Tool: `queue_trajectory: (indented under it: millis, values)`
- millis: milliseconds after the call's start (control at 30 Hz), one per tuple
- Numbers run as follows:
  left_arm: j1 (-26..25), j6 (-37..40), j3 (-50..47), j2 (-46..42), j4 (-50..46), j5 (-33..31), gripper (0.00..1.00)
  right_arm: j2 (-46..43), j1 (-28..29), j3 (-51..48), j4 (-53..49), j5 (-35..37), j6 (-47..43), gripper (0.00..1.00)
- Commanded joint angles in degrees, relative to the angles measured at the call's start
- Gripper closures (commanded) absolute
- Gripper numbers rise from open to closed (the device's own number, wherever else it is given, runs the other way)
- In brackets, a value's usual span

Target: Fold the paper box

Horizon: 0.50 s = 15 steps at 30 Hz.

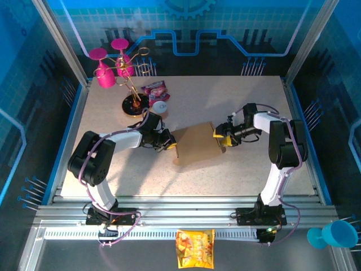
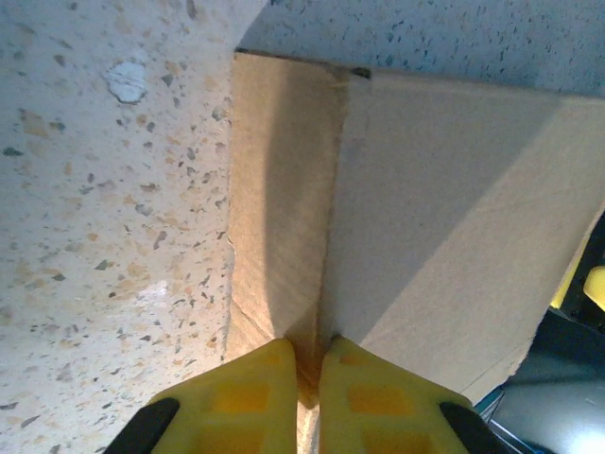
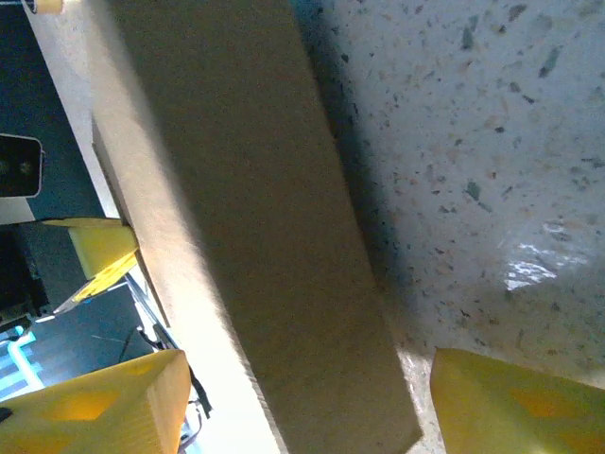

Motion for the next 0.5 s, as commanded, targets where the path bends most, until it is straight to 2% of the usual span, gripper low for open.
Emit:
queue_trajectory:
  millis: [0,133,233,467]
  values:
    - [1.6,3.3,-2.3,1.0,-6.7,-1.8,0.91,2.3,0.6,1.4,-1.3,-1.1,-3.0,0.31]
    - [2.4,5.4,-2.0,1.8,-7.7,-0.8,0.94,4.0,1.2,3.5,-3.2,-0.9,-5.0,0.31]
    - [2.7,6.6,-2.0,2.2,-8.2,-0.7,0.95,3.1,2.7,3.4,-1.1,-5.3,-5.4,0.3]
    - [3.3,8.4,-1.4,2.5,-9.4,-1.1,0.96,5.0,5.9,6.2,-1.4,-10.0,-6.4,0.3]
